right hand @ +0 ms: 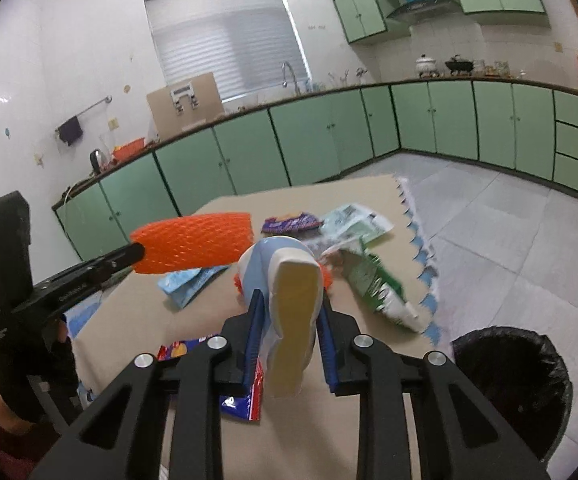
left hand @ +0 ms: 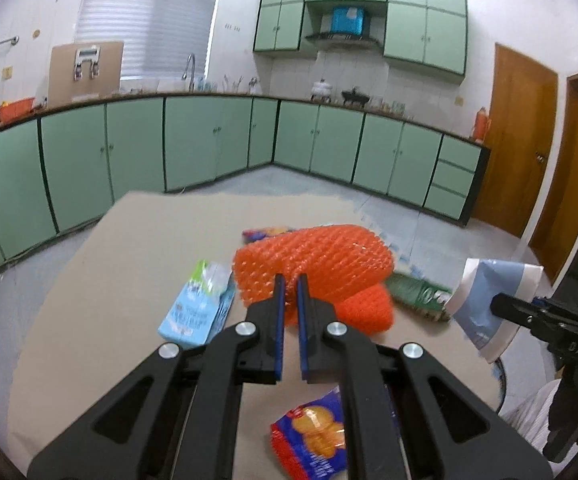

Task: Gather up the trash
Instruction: 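Carry the mesh and cup over the black bin with both grippers, then open both grippers over the black bin to drop mesh and cup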

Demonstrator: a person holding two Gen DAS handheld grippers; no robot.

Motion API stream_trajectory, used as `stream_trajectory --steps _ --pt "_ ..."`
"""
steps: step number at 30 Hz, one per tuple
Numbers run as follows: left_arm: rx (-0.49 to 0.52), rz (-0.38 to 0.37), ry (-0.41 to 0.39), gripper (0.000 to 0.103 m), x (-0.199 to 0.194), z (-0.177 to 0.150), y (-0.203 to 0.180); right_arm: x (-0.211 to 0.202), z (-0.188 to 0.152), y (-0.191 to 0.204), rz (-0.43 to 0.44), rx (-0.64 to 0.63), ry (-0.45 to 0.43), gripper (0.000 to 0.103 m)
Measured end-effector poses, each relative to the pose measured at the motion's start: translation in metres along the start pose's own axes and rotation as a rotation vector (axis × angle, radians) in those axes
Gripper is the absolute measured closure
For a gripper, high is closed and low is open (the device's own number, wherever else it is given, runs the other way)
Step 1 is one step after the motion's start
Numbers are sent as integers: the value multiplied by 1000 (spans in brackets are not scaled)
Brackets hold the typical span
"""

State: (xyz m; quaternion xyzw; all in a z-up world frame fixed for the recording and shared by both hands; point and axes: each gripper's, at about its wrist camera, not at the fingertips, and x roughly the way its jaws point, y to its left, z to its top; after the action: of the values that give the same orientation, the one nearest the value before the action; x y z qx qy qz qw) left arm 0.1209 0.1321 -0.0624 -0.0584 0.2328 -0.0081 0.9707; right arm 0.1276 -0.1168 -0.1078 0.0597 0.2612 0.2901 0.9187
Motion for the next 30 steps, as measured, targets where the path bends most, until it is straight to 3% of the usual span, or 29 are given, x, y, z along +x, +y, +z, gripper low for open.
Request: stream_trajectory --steps 8,17,22,30 --pt "60 -106 -23 99 4 12 -48 -39 9 -34 -138 25 -79 77" --pt "158 -309 48 99 54 2 -152 -79 -4 -96 -338 111 -101 77" --pt "207 -369 92 99 84 -11 -199 -88 -15 -133 -414 169 -86 77" --pt "286 -391 187 98 130 -36 -258 -68 -39 -194 -496 264 -12 76"
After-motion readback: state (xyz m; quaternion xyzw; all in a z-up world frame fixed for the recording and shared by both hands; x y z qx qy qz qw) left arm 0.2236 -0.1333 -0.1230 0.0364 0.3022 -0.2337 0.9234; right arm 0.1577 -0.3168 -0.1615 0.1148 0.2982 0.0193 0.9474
